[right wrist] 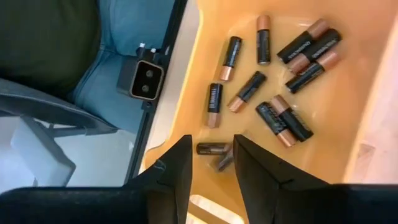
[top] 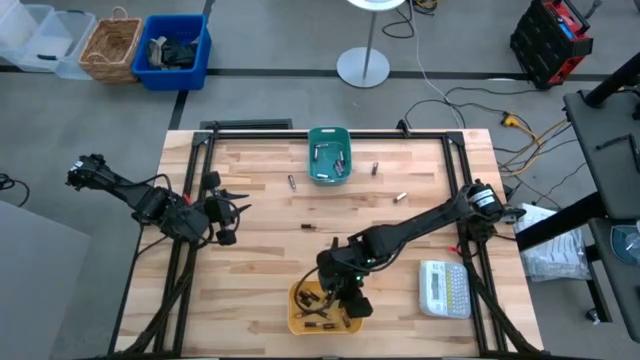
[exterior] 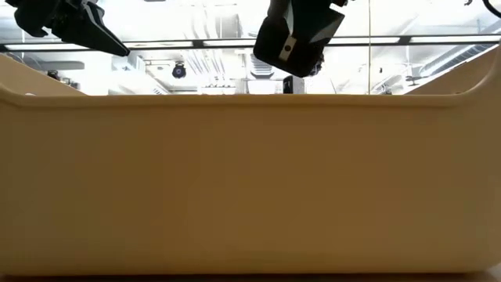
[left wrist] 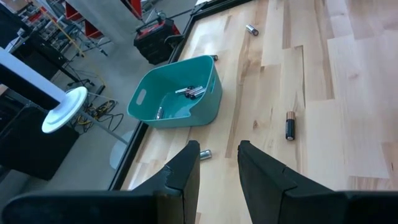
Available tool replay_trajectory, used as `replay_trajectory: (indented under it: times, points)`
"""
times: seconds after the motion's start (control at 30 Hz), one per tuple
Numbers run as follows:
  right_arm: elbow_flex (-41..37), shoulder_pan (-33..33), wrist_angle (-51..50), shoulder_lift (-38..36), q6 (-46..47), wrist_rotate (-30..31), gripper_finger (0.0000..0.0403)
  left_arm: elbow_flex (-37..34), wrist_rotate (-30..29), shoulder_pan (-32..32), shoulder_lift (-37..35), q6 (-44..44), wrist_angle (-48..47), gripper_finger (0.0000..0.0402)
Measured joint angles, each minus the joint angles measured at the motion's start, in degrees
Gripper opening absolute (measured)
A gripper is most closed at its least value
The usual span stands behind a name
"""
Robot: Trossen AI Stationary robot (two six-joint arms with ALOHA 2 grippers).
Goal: Sort batteries
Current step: Put the silver battery into the light green bin
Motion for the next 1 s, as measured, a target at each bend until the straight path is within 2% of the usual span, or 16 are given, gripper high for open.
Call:
replay_trajectory:
  times: [0.13,0.33,0.5,0.67,0.83,1.0]
  points:
    - [0.0,-0.7,-1.6,-0.5,0.0,0.4,0.0109,0.0,0.0,0.0,0.0,0.0,0.0,0.009]
    - [0.3,-2.8,-8.1,-3.8,2.1,2.2,0.0091,0.0,0.0,0.0,0.1,0.0,0.0,0.009]
    - [0.3,-5.1,-16.0,-7.5,0.7,13.1,0.0078,0.0,0.0,0.0,0.2,0.0,0.0,0.009]
    - [-0.1,-7.3,-24.2,-10.9,-4.0,24.3,0.0083,0.0,0.0,0.0,0.2,0.0,-0.1,0.009]
    - [-2.4,-11.8,-24.2,-13.6,-4.4,27.2,0.0097,0.0,0.0,0.0,0.2,0.0,0.0,0.009]
    - [-8.0,-18.4,-24.2,-16.4,1.2,31.7,0.0104,0.0,0.0,0.0,0.3,0.0,0.0,0.009]
